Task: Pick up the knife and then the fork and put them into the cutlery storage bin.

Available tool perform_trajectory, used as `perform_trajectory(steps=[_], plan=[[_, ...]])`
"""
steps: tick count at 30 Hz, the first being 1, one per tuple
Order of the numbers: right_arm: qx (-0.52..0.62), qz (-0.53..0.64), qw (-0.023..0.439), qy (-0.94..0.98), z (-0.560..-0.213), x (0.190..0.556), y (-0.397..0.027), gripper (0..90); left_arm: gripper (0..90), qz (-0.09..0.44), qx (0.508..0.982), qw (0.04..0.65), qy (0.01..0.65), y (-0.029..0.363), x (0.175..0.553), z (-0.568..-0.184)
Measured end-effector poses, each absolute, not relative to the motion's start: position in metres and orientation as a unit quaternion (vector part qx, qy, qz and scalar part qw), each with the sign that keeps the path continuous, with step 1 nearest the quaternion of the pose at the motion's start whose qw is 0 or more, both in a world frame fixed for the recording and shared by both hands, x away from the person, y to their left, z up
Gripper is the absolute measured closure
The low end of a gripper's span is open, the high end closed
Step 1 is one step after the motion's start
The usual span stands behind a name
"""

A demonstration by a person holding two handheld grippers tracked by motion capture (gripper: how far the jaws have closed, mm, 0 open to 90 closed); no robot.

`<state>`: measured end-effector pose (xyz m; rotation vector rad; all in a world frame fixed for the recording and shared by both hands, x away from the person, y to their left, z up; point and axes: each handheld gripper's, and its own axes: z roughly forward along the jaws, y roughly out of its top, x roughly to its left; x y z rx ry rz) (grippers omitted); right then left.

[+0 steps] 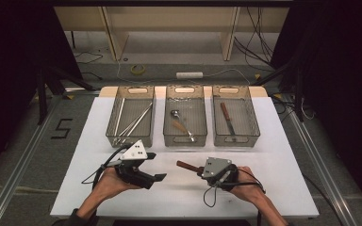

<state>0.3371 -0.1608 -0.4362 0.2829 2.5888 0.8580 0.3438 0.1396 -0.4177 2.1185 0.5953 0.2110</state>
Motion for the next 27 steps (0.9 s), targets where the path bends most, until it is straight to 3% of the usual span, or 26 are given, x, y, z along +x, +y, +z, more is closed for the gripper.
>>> perform_trajectory(steps=[12,27], plan=[[0.162,0.337,0.193,0.907,-0.427,0.352,-0.180,77.6,18.2,0.095,0.818,0.494,0.279,0.156,0.342,-0.420],[0.233,0.368,0.180,0.882,-0.415,0.373,-0.203,77.6,17.3,0.098,0.807,0.502,0.295,0.161,0.335,-0.422]])
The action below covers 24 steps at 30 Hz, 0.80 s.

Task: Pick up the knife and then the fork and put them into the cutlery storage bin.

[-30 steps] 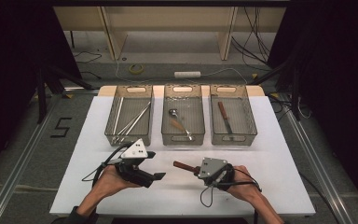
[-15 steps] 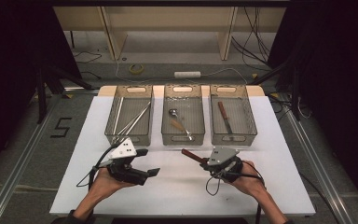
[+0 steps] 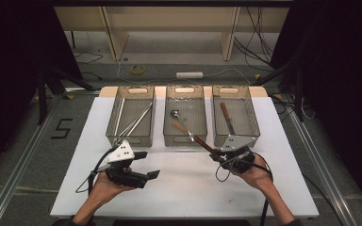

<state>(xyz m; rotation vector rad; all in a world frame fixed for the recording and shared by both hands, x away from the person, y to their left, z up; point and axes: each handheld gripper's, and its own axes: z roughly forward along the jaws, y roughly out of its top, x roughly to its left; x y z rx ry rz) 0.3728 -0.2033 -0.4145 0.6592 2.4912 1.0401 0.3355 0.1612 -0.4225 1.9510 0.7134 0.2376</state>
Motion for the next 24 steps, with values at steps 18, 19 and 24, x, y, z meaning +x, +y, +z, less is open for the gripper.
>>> perform_trajectory(steps=[18,19,24], plan=[[0.327,0.391,0.176,0.842,-0.389,0.419,-0.230,77.6,17.3,0.112,0.793,0.512,0.310,0.173,0.333,-0.420],[0.330,0.390,0.178,0.841,-0.387,0.423,-0.230,77.6,17.3,0.113,0.793,0.512,0.312,0.173,0.333,-0.420],[0.348,0.389,0.176,0.834,-0.378,0.440,-0.236,77.6,17.3,0.113,0.790,0.513,0.316,0.175,0.333,-0.420]])
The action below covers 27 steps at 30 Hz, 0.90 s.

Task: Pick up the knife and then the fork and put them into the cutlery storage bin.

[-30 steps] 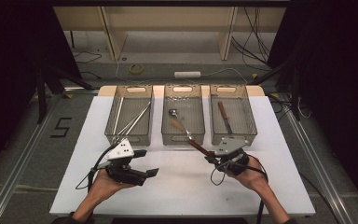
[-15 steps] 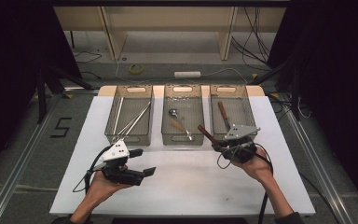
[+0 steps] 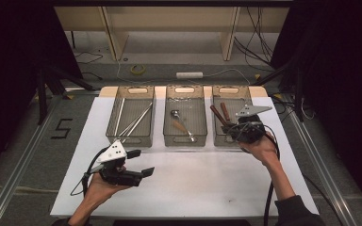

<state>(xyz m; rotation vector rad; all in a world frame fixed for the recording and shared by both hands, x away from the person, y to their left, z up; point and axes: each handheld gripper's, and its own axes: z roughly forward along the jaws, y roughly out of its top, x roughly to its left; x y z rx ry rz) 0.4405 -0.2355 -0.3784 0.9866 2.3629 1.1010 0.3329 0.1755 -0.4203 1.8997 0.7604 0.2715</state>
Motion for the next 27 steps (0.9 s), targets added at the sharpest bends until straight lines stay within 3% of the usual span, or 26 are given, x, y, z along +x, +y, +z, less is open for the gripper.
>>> perform_trajectory(steps=[27], plan=[[0.439,0.352,0.185,0.806,-0.375,0.520,-0.242,77.5,17.2,0.119,0.780,0.522,0.325,0.180,0.328,-0.420]])
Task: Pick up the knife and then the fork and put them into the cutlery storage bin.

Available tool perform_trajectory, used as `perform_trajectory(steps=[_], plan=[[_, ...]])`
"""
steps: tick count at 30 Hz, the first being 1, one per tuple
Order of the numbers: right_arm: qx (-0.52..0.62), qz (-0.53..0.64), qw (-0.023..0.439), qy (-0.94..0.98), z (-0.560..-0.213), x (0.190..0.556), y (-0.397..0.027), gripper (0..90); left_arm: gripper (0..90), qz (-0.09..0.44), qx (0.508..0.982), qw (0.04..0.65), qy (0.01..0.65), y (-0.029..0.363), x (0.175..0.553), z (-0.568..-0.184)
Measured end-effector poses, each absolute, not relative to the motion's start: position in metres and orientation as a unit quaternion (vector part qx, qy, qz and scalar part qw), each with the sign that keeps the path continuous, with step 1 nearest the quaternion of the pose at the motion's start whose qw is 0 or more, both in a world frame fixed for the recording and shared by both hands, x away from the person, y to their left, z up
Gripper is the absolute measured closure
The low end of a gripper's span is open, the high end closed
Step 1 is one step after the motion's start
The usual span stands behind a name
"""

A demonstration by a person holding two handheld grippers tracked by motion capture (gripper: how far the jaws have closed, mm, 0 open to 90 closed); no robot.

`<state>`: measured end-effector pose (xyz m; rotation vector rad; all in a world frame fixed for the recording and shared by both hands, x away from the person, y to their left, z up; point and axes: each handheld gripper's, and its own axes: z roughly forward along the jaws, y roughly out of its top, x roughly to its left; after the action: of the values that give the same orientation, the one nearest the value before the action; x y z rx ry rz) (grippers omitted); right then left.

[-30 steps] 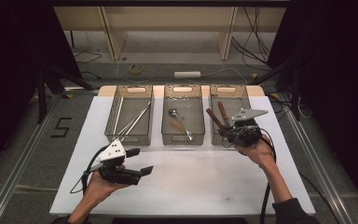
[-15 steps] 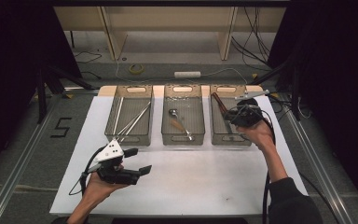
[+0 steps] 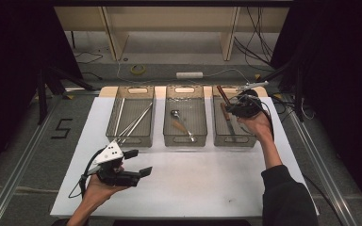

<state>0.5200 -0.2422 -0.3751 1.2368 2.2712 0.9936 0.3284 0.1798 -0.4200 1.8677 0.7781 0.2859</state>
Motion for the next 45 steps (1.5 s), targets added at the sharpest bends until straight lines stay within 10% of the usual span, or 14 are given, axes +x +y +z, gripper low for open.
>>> perform_trajectory(steps=[38,45], plan=[[0.499,0.296,0.185,0.793,-0.406,0.553,-0.240,76.5,17.1,0.114,0.782,0.521,0.322,0.179,0.327,-0.420],[0.510,0.305,0.184,0.783,-0.404,0.551,-0.243,62.1,17.1,0.114,0.781,0.523,0.321,0.179,0.327,-0.420]])
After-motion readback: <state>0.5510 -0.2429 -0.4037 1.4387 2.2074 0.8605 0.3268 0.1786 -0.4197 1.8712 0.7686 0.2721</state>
